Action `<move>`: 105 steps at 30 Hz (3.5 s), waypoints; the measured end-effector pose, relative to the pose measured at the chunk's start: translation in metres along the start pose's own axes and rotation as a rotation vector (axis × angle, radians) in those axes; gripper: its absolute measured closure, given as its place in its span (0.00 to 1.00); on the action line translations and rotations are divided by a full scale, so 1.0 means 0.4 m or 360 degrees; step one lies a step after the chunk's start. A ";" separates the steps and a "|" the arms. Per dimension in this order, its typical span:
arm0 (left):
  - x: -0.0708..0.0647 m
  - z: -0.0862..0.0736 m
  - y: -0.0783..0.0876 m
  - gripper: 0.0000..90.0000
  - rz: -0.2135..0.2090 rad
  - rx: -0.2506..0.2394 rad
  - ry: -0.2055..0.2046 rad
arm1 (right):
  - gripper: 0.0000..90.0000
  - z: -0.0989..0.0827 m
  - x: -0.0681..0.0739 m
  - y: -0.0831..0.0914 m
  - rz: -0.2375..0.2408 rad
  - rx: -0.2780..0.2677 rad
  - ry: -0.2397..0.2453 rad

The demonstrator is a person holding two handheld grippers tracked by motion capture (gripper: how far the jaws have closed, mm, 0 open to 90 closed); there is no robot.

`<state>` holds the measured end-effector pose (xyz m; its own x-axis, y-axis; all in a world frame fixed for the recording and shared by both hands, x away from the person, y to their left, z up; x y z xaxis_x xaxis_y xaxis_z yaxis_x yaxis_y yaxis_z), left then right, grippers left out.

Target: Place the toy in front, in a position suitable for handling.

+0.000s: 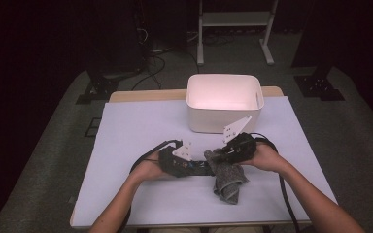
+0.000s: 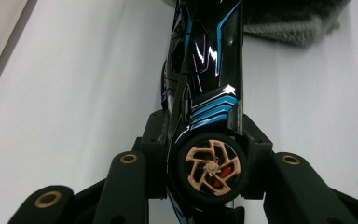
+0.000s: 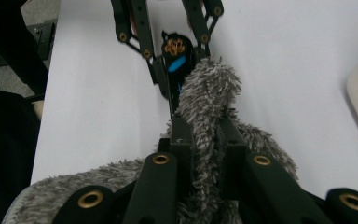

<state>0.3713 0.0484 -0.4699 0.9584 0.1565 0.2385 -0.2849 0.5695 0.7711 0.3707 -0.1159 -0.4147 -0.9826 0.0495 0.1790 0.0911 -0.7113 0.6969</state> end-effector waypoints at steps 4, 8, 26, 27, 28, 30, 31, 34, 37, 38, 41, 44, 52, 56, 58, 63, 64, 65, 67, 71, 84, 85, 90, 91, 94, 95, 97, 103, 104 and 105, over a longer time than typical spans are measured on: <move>0.003 -0.001 0.001 0.69 -0.0031 -0.0004 0.0058 | 0.88 -0.006 -0.003 -0.005 -0.0006 0.0028 0.0004; 0.007 -0.008 0.018 0.62 -0.0083 -0.0019 0.0132 | 0.88 -0.026 -0.003 -0.016 0.0003 0.0031 -0.0021; 0.033 0.035 0.087 0.49 -0.0169 -0.0113 0.0256 | 0.88 -0.037 0.039 -0.023 0.0034 0.0010 0.0026; 0.032 0.033 0.084 0.49 -0.0177 -0.0098 0.0265 | 0.88 -0.037 0.044 -0.024 0.0037 0.0013 0.0027; 0.029 0.031 0.081 0.48 -0.0205 -0.0094 0.0280 | 0.88 -0.039 0.051 -0.025 0.0035 0.0017 0.0040; 0.023 0.026 0.075 0.46 -0.0249 -0.0086 0.0299 | 0.88 -0.042 0.063 -0.028 0.0063 0.0017 0.0047; 0.018 0.024 0.073 0.46 -0.0265 -0.0086 0.0311 | 0.88 -0.043 0.067 -0.028 0.0071 0.0022 0.0055; 0.006 0.020 0.072 0.44 -0.0255 -0.0087 0.0316 | 0.88 -0.046 0.084 -0.025 0.0076 0.0024 0.0074; -0.013 0.017 0.069 0.43 -0.0231 -0.0067 0.0292 | 0.88 -0.053 0.086 -0.006 0.0051 -0.0020 0.0062; -0.021 0.016 0.067 0.42 -0.0224 -0.0049 0.0287 | 0.88 -0.057 0.085 -0.002 0.0046 -0.0029 0.0051; -0.051 0.010 0.053 0.40 -0.0203 0.0018 0.0231 | 0.88 -0.073 0.089 0.006 0.0021 -0.0013 0.0041; -0.079 0.003 0.036 0.38 -0.0162 0.0023 0.0151 | 0.88 -0.092 0.096 -0.001 0.0011 0.0005 0.0034; -0.098 -0.006 0.007 0.25 -0.0083 0.0105 0.0058 | 0.88 -0.125 0.105 -0.011 0.0024 -0.0017 0.0000; -0.095 -0.006 -0.007 0.21 -0.0097 0.0087 0.0063 | 0.88 -0.135 0.105 0.006 0.0013 -0.0054 -0.0022; -0.094 -0.007 -0.013 0.20 -0.0106 0.0076 0.0059 | 0.88 -0.138 0.103 0.019 -0.0006 -0.0060 -0.0019; -0.098 -0.010 -0.017 0.26 -0.0151 0.0077 0.0038 | 0.88 -0.137 0.101 0.067 -0.0057 -0.0143 -0.0034; -0.099 -0.011 -0.017 0.26 -0.0147 0.0076 0.0031 | 0.88 -0.137 0.101 0.080 -0.0063 -0.0165 -0.0037; -0.099 -0.010 -0.017 0.26 -0.0144 0.0078 0.0023 | 0.89 -0.138 0.101 0.093 -0.0077 -0.0181 -0.0041; -0.099 -0.009 -0.017 0.27 -0.0145 0.0081 0.0019 | 0.89 -0.143 0.101 0.117 -0.0112 -0.0193 -0.0049; -0.098 -0.009 -0.017 0.27 -0.0151 0.0082 0.0013 | 0.89 -0.159 0.103 0.171 -0.0175 -0.0224 -0.0081; -0.093 0.003 -0.025 0.27 -0.0156 0.0109 -0.0003 | 0.89 -0.213 0.114 0.307 -0.0362 -0.0144 -0.0147; -0.093 0.003 -0.024 0.27 -0.0158 0.0104 0.0005 | 0.89 -0.218 0.115 0.316 -0.0372 -0.0149 -0.0153; -0.093 0.001 -0.023 0.27 -0.0155 0.0107 0.0008 | 0.89 -0.238 0.123 0.368 -0.0435 -0.0182 -0.0191; -0.093 0.002 -0.024 0.27 -0.0157 0.0107 0.0010 | 0.89 -0.242 0.125 0.382 -0.0454 -0.0186 -0.0194; -0.093 0.006 -0.027 0.27 -0.0156 0.0097 0.0012 | 0.89 -0.260 0.135 0.418 -0.0498 -0.0174 -0.0222; -0.094 0.008 -0.029 0.27 -0.0157 0.0097 0.0006 | 0.89 -0.266 0.136 0.424 -0.0513 -0.0152 -0.0224; -0.094 0.010 -0.031 0.27 -0.0157 0.0095 0.0007 | 0.89 -0.284 0.138 0.437 -0.0536 -0.0125 -0.0248; -0.093 0.010 -0.030 0.27 -0.0166 0.0101 0.0016 | 0.88 -0.333 0.119 0.429 -0.0537 -0.0118 -0.0321; -0.093 0.010 -0.030 0.26 -0.0166 0.0101 0.0017 | 0.88 -0.337 0.114 0.422 -0.0532 -0.0116 -0.0325; -0.093 0.010 -0.030 0.26 -0.0166 0.0102 0.0017 | 0.88 -0.341 0.107 0.411 -0.0518 -0.0119 -0.0333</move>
<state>0.3391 0.0325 -0.4859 0.9830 0.1076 0.1490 -0.1835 0.5304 0.8276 0.3217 -0.3263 -0.3871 -0.9033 0.4172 0.0999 -0.2394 -0.6835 0.6895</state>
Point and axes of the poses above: each handheld gripper's, and its own axes: y roughly backward along the jaws, z roughly out of its top, x roughly to its left, the point moved 6 cm from there along -y, roughly forward along the jaws, and after that the axes turned 10 degrees about z, right-handed, at the moved point
